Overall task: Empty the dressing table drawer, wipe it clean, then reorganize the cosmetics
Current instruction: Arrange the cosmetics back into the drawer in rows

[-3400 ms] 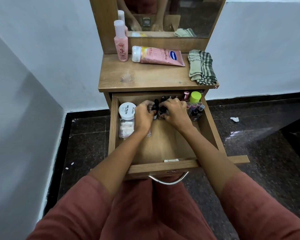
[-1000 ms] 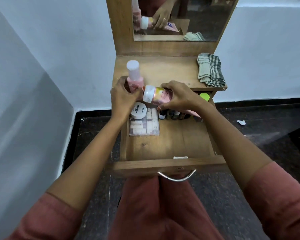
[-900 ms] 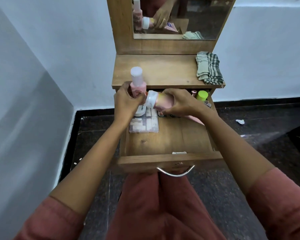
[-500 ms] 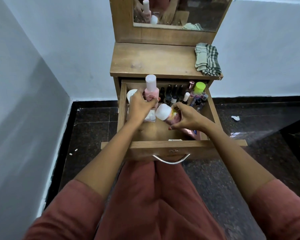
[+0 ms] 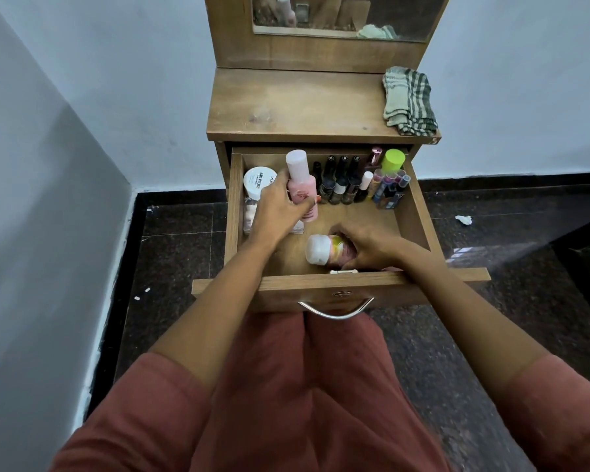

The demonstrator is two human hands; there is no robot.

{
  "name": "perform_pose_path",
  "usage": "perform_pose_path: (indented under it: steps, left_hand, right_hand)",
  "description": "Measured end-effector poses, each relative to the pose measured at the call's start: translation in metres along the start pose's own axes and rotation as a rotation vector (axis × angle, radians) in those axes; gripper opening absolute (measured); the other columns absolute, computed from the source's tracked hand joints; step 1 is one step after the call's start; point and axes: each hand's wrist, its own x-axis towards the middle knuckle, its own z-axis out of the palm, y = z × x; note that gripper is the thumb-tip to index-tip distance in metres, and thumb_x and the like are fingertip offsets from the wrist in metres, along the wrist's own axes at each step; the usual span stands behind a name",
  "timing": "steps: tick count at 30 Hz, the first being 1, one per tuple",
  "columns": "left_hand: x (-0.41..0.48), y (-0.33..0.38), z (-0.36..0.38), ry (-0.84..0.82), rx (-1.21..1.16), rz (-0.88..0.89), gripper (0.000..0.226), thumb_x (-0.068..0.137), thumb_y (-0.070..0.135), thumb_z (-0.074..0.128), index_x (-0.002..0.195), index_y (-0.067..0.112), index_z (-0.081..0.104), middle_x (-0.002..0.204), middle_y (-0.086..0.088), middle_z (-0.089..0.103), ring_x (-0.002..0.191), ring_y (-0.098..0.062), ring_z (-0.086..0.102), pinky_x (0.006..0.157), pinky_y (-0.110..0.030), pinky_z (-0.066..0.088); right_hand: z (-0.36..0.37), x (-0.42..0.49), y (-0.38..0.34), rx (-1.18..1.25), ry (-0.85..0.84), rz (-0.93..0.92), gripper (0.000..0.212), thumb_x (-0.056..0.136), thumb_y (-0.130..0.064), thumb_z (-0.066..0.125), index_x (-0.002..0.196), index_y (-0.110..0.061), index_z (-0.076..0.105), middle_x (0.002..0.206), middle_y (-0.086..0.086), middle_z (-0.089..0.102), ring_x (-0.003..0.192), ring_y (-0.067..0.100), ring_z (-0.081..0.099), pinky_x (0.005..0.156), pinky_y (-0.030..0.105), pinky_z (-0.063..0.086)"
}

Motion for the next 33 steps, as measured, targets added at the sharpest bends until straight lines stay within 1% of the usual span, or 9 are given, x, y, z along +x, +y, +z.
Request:
perform_pose_path:
  steps: [3, 8, 14, 19, 22, 24, 26, 29, 33]
  left_hand:
    - [0.000, -0.003, 0.002, -0.051, 0.034, 0.021, 0.050, 0.077, 0.016, 0.071, 0.121, 0.005, 0.049, 0.111, -0.013, 0.064, 0.101, -0.023, 0.060, 0.079, -0.027, 0.044]
    - [0.002, -0.006, 0.003, -0.078, 0.069, 0.033, 0.050, 0.079, 0.021, 0.070, 0.121, 0.006, 0.049, 0.114, -0.012, 0.063, 0.103, -0.024, 0.060, 0.080, -0.031, 0.045]
    - [0.003, -0.004, 0.002, -0.094, 0.027, 0.031, 0.049, 0.081, 0.019, 0.068, 0.124, 0.006, 0.048, 0.119, -0.011, 0.061, 0.106, -0.020, 0.057, 0.080, -0.023, 0.041]
    - [0.002, -0.003, 0.003, -0.117, 0.016, 0.023, 0.047, 0.081, 0.019, 0.068, 0.121, 0.005, 0.048, 0.117, -0.011, 0.060, 0.092, -0.010, 0.051, 0.072, -0.015, 0.037]
    - [0.002, -0.001, 0.003, -0.121, -0.004, 0.017, 0.047, 0.080, 0.018, 0.068, 0.122, 0.006, 0.048, 0.114, -0.011, 0.061, 0.090, -0.011, 0.052, 0.067, -0.011, 0.035]
    - [0.002, -0.001, 0.002, -0.125, -0.007, 0.005, 0.047, 0.080, 0.018, 0.068, 0.121, 0.007, 0.049, 0.112, -0.011, 0.064, 0.091, -0.014, 0.058, 0.073, -0.020, 0.042]
    - [0.002, -0.002, 0.003, -0.148, -0.017, -0.015, 0.048, 0.078, 0.023, 0.071, 0.119, 0.007, 0.050, 0.106, -0.012, 0.067, 0.091, -0.020, 0.065, 0.077, -0.030, 0.051]
    - [0.002, -0.004, 0.003, -0.172, -0.086, -0.098, 0.052, 0.076, 0.031, 0.073, 0.117, 0.008, 0.052, 0.097, -0.012, 0.070, 0.084, -0.021, 0.069, 0.080, -0.036, 0.056]
    - [0.002, -0.003, 0.004, -0.199, -0.123, -0.154, 0.040, 0.079, 0.036, 0.069, 0.105, 0.009, 0.055, 0.083, -0.002, 0.066, 0.063, -0.003, 0.064, 0.054, -0.009, 0.049]
  right_hand:
    - [0.000, 0.001, -0.001, -0.044, -0.057, -0.016, 0.066, 0.080, -0.018, 0.068, 0.137, -0.010, 0.036, 0.130, 0.013, 0.045, 0.118, 0.025, 0.045, 0.091, 0.023, 0.032]
    - [0.001, 0.002, 0.003, -0.048, -0.110, 0.015, 0.068, 0.083, -0.013, 0.064, 0.142, -0.011, 0.030, 0.133, 0.012, 0.042, 0.122, 0.025, 0.043, 0.101, 0.027, 0.032]
    - [-0.006, -0.008, 0.012, -0.005, -0.213, 0.045, 0.065, 0.087, -0.015, 0.059, 0.143, -0.010, 0.026, 0.139, 0.011, 0.039, 0.127, 0.023, 0.038, 0.107, 0.028, 0.028]
    - [-0.012, -0.015, 0.016, 0.063, -0.222, 0.102, 0.065, 0.088, -0.020, 0.059, 0.143, -0.009, 0.026, 0.145, 0.009, 0.035, 0.130, 0.022, 0.037, 0.106, 0.026, 0.029]
    - [-0.014, -0.016, 0.007, 0.200, 0.039, 0.090, 0.057, 0.086, -0.016, 0.062, 0.137, -0.008, 0.039, 0.143, 0.010, 0.040, 0.131, 0.023, 0.040, 0.104, 0.025, 0.034]
    - [-0.015, -0.012, -0.004, 0.237, 0.264, 0.049, 0.055, 0.082, -0.016, 0.066, 0.132, -0.006, 0.045, 0.136, 0.013, 0.049, 0.125, 0.023, 0.047, 0.100, 0.025, 0.038]
    - [-0.012, -0.003, -0.018, 0.301, 0.391, 0.011, 0.055, 0.079, -0.016, 0.070, 0.127, -0.003, 0.049, 0.125, 0.014, 0.057, 0.114, 0.024, 0.055, 0.095, 0.026, 0.043]
    - [-0.004, 0.010, -0.032, 0.274, 0.574, 0.026, 0.040, 0.079, -0.025, 0.070, 0.112, -0.006, 0.058, 0.107, 0.012, 0.064, 0.097, 0.024, 0.061, 0.083, 0.040, 0.051]
    - [0.001, 0.015, -0.033, 0.117, 0.671, 0.054, 0.027, 0.081, -0.027, 0.062, 0.097, -0.005, 0.059, 0.095, 0.012, 0.064, 0.083, 0.025, 0.059, 0.067, 0.037, 0.047]
